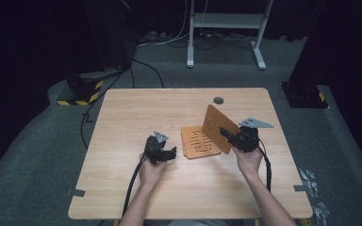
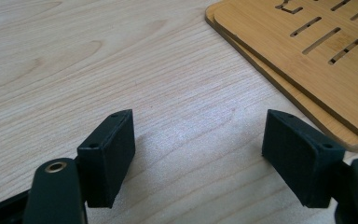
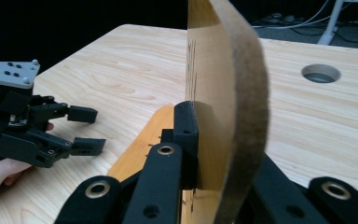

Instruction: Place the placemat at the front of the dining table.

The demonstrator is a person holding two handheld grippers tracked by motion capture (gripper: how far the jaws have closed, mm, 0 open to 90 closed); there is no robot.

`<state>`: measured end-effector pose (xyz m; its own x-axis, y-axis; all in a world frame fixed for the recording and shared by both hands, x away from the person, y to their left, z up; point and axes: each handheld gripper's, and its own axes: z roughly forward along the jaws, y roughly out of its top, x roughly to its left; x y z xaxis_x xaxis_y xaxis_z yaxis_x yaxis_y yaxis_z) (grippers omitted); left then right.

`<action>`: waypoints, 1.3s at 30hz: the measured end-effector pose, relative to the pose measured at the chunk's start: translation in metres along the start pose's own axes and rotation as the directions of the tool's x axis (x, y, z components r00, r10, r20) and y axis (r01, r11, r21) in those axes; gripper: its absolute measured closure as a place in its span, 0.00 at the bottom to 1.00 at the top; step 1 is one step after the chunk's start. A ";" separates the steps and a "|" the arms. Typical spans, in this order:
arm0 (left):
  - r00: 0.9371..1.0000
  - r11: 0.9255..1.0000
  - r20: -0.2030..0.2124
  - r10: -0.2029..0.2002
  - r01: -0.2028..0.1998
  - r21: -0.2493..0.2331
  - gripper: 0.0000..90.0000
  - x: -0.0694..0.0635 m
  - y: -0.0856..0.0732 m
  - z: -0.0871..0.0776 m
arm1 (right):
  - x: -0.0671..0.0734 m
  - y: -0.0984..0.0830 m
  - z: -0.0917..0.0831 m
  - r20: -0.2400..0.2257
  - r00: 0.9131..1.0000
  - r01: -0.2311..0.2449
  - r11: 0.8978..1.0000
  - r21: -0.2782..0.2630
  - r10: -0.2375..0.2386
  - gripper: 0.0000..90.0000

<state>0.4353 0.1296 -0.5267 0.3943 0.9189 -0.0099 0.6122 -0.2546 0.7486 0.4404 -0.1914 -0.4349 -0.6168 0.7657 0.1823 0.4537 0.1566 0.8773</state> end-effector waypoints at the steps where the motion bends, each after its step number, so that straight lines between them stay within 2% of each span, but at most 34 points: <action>1: 1.000 1.000 0.000 0.000 0.000 0.000 0.28 0.000 0.000 0.000 | -0.002 0.000 -0.002 0.005 1.000 -0.001 1.000 -0.002 0.001 0.95; 19: 1.000 1.000 0.000 -0.001 0.001 0.000 0.28 0.000 0.000 0.000 | -0.028 -0.007 -0.026 0.072 0.996 -0.042 0.999 -0.026 0.043 0.96; 27: 1.000 1.000 0.000 0.001 -0.001 0.000 0.28 0.000 0.000 0.000 | -0.038 -0.006 -0.037 0.100 0.993 -0.057 0.997 -0.047 0.062 0.96; 39: 1.000 1.000 0.000 0.002 -0.002 0.001 0.28 0.000 0.000 0.000 | -0.051 -0.012 -0.044 0.147 0.986 -0.071 0.996 -0.045 0.077 0.96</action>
<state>0.4354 0.1296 -0.5267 0.3956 0.9184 -0.0091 0.6121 -0.2563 0.7481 0.4381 -0.2600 -0.4346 -0.4791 0.8587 0.1818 0.4669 0.0739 0.8812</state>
